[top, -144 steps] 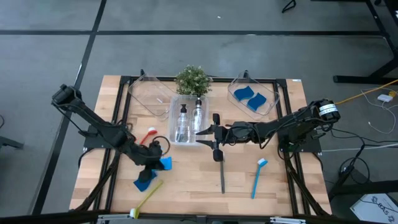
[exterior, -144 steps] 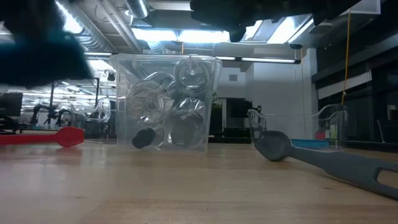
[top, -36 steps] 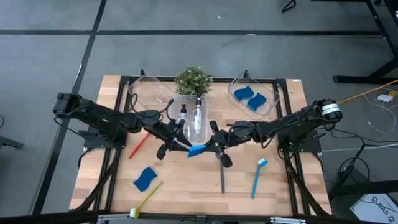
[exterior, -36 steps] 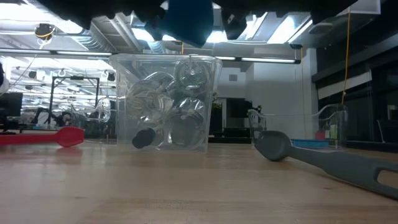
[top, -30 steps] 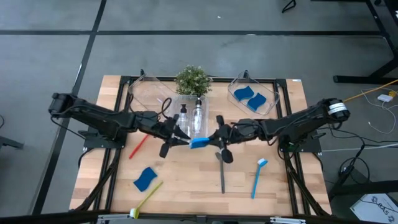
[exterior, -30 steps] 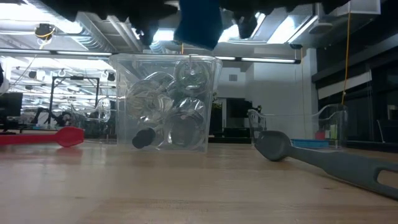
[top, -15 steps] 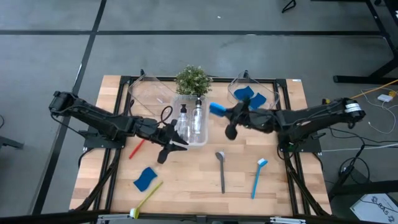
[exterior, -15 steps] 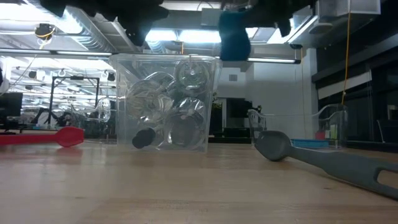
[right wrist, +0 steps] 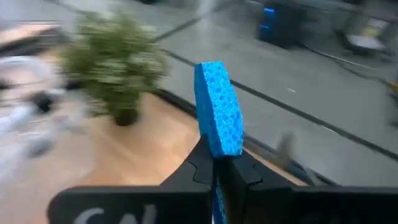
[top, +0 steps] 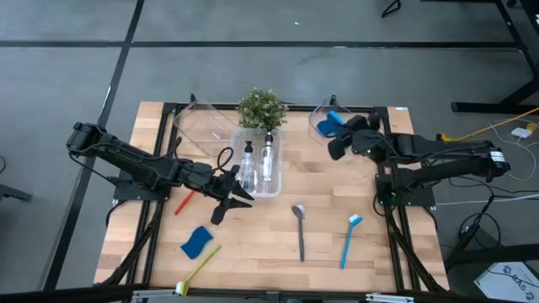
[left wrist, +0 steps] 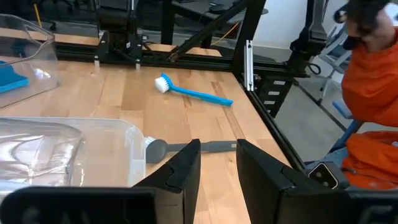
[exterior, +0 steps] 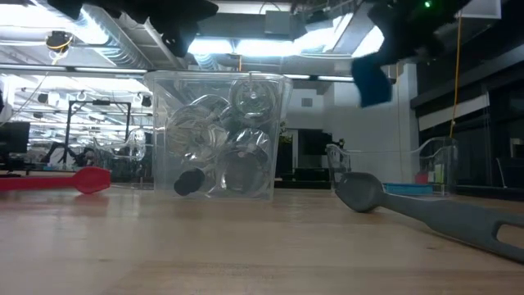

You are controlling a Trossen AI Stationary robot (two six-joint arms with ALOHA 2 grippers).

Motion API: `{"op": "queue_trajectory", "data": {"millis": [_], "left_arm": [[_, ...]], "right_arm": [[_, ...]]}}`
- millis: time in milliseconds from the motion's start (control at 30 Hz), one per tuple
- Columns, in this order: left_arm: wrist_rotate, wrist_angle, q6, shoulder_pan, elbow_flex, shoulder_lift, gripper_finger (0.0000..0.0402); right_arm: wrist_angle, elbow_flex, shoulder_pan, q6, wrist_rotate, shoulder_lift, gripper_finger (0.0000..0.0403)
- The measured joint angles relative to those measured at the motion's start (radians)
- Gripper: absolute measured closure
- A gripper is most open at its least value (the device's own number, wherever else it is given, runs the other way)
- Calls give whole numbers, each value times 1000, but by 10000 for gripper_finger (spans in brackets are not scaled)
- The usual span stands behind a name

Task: Pick & Place Kitchen Sink Supplies
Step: Put the blue sponge into the right transparent bin

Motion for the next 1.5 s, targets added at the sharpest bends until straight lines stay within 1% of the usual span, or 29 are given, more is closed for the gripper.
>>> {"op": "queue_trajectory", "data": {"millis": [67, 133, 233, 333, 433, 567, 633, 700, 800, 867, 1033, 1100, 1300, 1500], "left_arm": [[0, 0, 0, 0, 0, 0, 304], [0, 0, 0, 0, 0, 0, 304], [0, 0, 0, 0, 0, 0, 304], [0, 0, 0, 0, 0, 0, 304], [0, 1, -2, 0, 0, 0, 304], [0, 4, -2, 0, 0, 0, 304], [0, 4, -2, 0, 0, 0, 304], [0, 5, -1, 0, 0, 0, 304], [-6, 6, -1, 1, 0, 0, 304], [-17, 13, -2, 1, 0, 0, 304], [-18, 28, 0, 1, -1, 0, 304], [-18, 33, 0, 1, -1, 0, 304], [-23, 35, 1, 1, -1, 0, 304], [-23, 35, 1, 1, -1, 0, 304]], "right_arm": [[-70, -12, -21, 58, 27, -22, 395], [-94, -37, -43, 93, 30, -43, 395], [-75, -101, -74, 108, 24, -74, 395], [-20, -174, -110, 134, -12, -105, 395], [77, -251, -142, 129, -41, -136, 395], [200, -342, -196, 122, -54, -174, 395], [319, -392, -233, 102, -88, -183, 395], [473, -445, -275, 66, -155, -178, 395], [689, -516, -346, 41, -238, -150, 395], [765, -545, -392, 48, -267, -123, 395], [841, -560, -476, 99, -386, -33, 395], [873, -560, -495, 99, -406, 9, 395], [987, -560, -548, 102, -413, 131, 394], [1104, -560, -610, 102, -523, 244, 394]]}}
